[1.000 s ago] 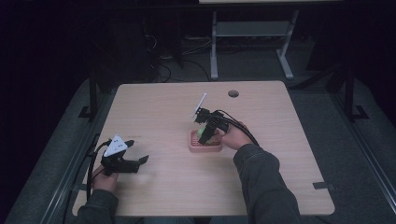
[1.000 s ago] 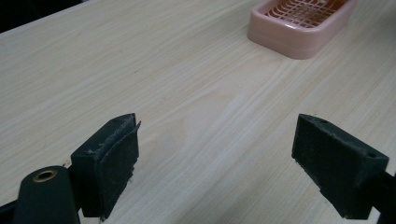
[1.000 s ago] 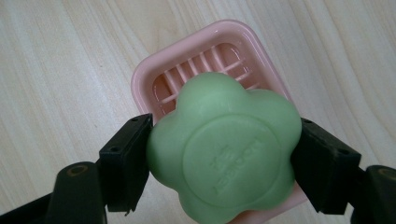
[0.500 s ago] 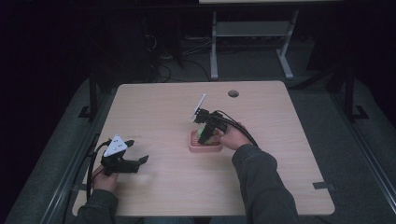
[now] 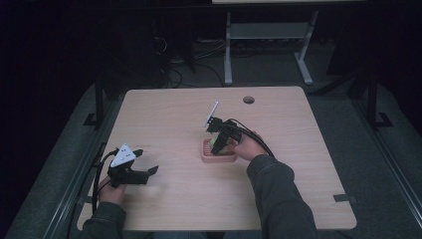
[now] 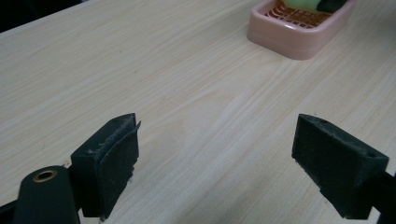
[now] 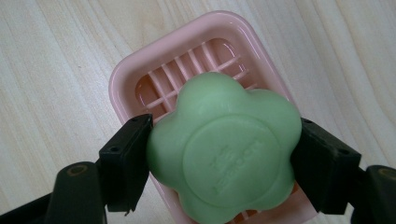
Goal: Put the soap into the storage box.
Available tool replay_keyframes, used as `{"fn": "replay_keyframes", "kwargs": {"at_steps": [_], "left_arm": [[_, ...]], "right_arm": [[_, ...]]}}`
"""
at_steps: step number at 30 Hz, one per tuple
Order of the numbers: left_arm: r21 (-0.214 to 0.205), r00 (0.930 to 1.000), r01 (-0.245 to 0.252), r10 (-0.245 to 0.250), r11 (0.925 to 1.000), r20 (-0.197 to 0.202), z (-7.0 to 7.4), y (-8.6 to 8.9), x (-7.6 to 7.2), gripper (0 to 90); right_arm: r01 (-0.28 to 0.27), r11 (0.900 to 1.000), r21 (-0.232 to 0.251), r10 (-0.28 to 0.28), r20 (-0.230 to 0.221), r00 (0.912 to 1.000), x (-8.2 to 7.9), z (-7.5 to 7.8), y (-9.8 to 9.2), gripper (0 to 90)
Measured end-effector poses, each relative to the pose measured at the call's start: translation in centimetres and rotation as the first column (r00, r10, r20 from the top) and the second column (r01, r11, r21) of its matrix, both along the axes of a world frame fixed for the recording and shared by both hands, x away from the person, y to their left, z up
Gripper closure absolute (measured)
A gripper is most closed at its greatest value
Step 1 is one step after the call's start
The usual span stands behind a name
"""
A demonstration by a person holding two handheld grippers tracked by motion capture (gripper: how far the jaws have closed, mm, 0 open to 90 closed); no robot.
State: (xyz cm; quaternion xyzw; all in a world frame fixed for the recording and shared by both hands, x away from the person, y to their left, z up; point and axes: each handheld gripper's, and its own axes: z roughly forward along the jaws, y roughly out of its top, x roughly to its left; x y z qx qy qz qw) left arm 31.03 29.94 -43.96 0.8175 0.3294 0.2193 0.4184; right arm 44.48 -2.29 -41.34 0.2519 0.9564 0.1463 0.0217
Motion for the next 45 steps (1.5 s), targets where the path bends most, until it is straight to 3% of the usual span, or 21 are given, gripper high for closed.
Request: {"fn": "replay_keyframes", "kwargs": {"at_steps": [36,45], "left_arm": [[-0.008,1.0,-0.003,0.003,1.0,0.002,0.02,-0.04,-0.04,14.4],[0.0,1.0,-0.002,0.002,1.0,0.001,-0.01,-0.04,0.04,14.4]], "right_arm": [[0.009,1.0,0.004,-0.009,0.028,0.9996,-0.29,-0.4,-0.15,25.7],[0.011,0.9987,0.049,-0.013,0.031,0.9994,-0.4,0.32,-0.57,24.3]]}}
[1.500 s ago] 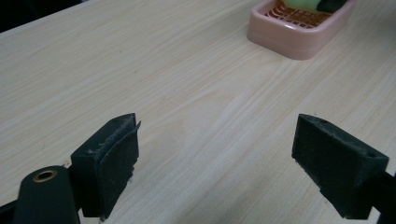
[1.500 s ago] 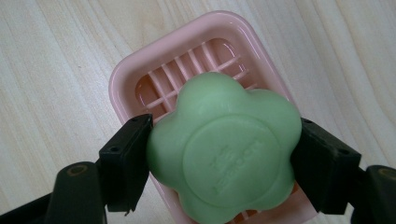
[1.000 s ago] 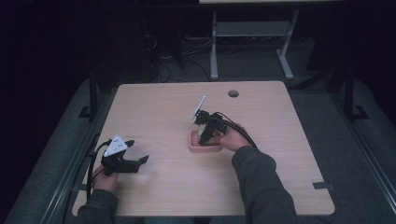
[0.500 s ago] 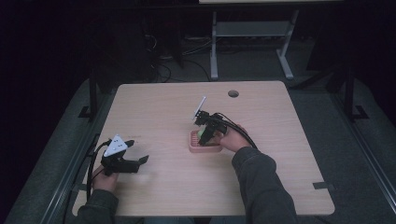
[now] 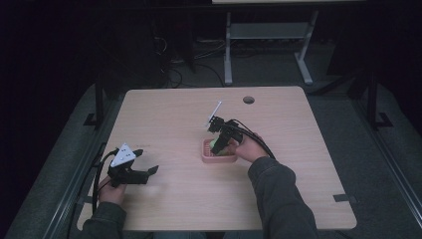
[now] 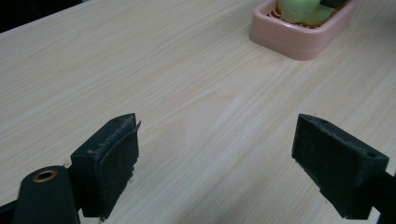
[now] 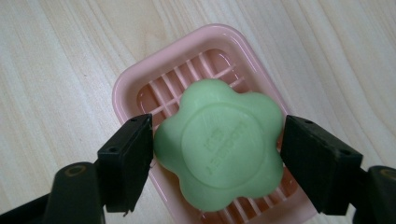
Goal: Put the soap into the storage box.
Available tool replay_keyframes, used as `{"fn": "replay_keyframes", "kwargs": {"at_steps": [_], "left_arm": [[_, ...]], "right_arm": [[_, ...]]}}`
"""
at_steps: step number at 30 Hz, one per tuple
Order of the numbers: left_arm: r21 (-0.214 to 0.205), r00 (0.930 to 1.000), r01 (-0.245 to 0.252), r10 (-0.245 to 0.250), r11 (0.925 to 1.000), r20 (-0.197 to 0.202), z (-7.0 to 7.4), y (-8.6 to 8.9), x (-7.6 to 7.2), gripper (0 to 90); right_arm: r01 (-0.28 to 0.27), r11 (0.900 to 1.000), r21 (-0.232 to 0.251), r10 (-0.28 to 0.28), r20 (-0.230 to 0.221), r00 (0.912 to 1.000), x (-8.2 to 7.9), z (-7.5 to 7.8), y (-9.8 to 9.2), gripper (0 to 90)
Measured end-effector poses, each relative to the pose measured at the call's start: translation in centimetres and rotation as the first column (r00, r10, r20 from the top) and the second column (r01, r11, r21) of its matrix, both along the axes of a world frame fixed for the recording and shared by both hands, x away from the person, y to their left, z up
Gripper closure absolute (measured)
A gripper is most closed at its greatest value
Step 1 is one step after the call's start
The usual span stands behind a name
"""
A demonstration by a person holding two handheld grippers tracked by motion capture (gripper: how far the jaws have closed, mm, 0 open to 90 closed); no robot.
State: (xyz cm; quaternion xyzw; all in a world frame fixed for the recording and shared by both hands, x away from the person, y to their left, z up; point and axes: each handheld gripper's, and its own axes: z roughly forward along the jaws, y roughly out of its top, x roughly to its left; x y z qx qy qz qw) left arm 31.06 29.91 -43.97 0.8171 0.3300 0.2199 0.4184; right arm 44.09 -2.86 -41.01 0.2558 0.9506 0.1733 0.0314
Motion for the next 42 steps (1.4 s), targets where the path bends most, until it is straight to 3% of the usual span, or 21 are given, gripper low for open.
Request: {"fn": "replay_keyframes", "kwargs": {"at_steps": [42], "left_arm": [[-0.005,1.0,-0.006,0.006,1.0,-0.001,-0.1,0.0,-0.2,14.4]], "right_arm": [[0.045,0.9966,0.069,-0.046,0.014,0.9988,-1.1,2.0,-2.9,21.9]]}}
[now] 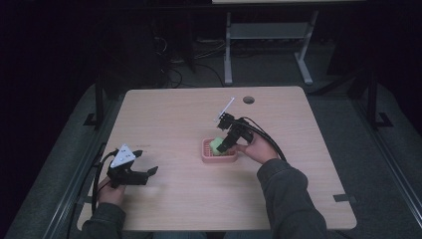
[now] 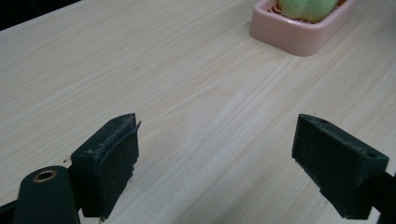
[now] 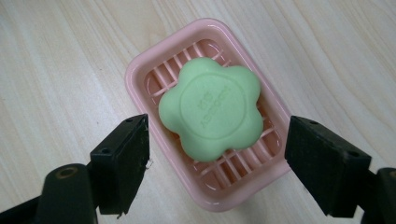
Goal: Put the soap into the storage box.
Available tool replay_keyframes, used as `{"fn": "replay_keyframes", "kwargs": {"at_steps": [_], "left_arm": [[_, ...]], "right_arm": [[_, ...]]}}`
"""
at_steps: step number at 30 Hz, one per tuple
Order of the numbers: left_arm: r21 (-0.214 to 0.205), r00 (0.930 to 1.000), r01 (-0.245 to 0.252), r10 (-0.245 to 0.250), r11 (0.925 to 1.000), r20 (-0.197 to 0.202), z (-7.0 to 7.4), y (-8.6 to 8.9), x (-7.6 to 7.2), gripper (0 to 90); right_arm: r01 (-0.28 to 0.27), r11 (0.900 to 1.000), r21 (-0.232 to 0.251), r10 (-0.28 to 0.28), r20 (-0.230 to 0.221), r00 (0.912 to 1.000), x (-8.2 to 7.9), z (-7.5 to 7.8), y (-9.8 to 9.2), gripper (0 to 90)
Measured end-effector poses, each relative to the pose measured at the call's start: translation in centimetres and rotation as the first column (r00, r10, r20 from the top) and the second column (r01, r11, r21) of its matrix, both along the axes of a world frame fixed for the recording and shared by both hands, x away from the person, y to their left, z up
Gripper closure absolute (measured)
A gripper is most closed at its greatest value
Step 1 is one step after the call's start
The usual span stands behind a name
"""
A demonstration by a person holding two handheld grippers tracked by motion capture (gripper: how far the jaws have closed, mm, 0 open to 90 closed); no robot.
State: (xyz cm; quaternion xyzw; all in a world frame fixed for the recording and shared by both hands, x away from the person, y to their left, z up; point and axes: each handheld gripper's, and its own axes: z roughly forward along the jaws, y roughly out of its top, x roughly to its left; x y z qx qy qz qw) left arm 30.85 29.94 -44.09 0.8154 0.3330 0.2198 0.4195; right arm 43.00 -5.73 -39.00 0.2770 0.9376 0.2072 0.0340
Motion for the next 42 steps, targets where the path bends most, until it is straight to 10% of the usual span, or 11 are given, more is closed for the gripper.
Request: {"fn": "replay_keyframes", "kwargs": {"at_steps": [42], "left_arm": [[0.021,1.0,0.005,-0.005,0.9998,-0.008,-0.1,-0.1,0.0,14.4]], "right_arm": [[0.09,0.9951,0.04,-0.09,-0.017,0.9958,-2.3,-0.1,-6.0,22.1]]}}
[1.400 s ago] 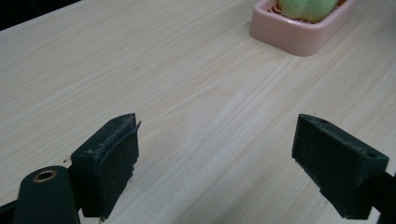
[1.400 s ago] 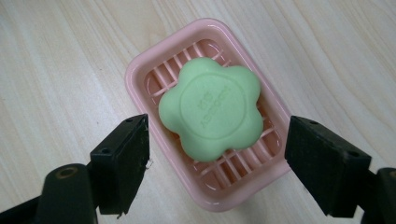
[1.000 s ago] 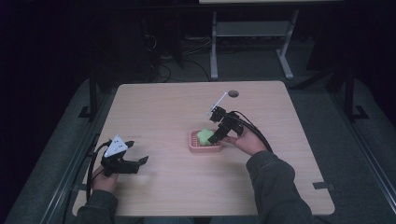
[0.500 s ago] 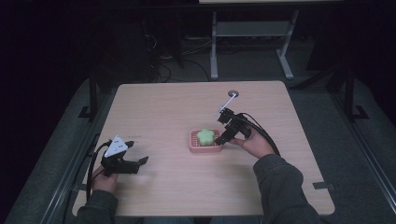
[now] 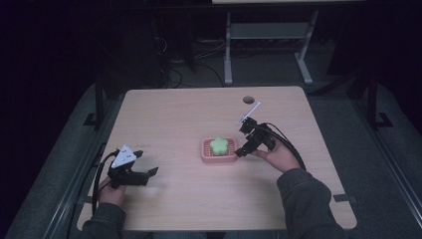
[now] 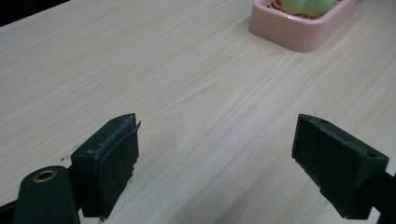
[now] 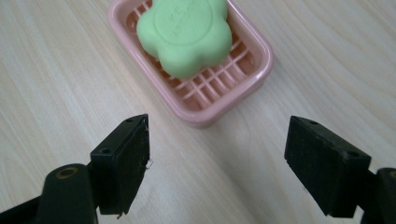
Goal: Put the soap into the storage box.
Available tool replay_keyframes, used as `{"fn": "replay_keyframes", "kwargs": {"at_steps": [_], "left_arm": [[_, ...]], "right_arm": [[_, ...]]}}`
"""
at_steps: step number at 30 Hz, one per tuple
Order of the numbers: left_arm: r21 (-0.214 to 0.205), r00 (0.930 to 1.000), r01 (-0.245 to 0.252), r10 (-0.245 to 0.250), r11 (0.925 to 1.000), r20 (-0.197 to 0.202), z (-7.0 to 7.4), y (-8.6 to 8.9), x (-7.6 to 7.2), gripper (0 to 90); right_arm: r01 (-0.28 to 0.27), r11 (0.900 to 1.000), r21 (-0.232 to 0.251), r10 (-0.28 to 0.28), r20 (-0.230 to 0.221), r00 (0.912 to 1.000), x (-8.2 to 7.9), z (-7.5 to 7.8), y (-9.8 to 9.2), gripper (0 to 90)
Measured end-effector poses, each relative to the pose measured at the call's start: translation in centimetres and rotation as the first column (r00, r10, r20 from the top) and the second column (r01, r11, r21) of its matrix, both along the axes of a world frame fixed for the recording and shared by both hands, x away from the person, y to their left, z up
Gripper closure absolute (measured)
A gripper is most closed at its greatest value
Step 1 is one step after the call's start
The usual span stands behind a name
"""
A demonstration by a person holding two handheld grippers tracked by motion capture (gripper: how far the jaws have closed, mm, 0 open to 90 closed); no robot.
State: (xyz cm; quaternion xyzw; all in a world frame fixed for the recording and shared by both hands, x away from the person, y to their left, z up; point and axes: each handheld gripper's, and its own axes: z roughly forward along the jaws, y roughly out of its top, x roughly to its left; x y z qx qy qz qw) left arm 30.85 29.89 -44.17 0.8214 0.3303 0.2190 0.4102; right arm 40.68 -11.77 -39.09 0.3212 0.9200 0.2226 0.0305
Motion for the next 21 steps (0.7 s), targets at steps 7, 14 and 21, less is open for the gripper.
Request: {"fn": "replay_keyframes", "kwargs": {"at_steps": [7,14,21], "left_arm": [[-0.001,1.0,0.0,0.0,1.0,0.0,0.0,0.0,0.0,14.4],[0.0,1.0,-0.001,0.001,1.0,0.001,0.0,-0.1,0.0,14.4],[0.0,1.0,-0.003,0.003,1.0,-0.002,-0.1,-0.1,0.0,14.4]], "right_arm": [[0.018,0.9998,-0.001,-0.018,-0.016,0.9997,-0.5,-0.4,-1.1,21.6],[0.037,0.999,0.025,-0.036,-0.013,0.9993,-1.0,-0.6,-2.2,21.9],[0.038,0.9992,0.013,-0.038,-0.016,0.9992,-1.6,-0.7,-2.7,21.9]]}}
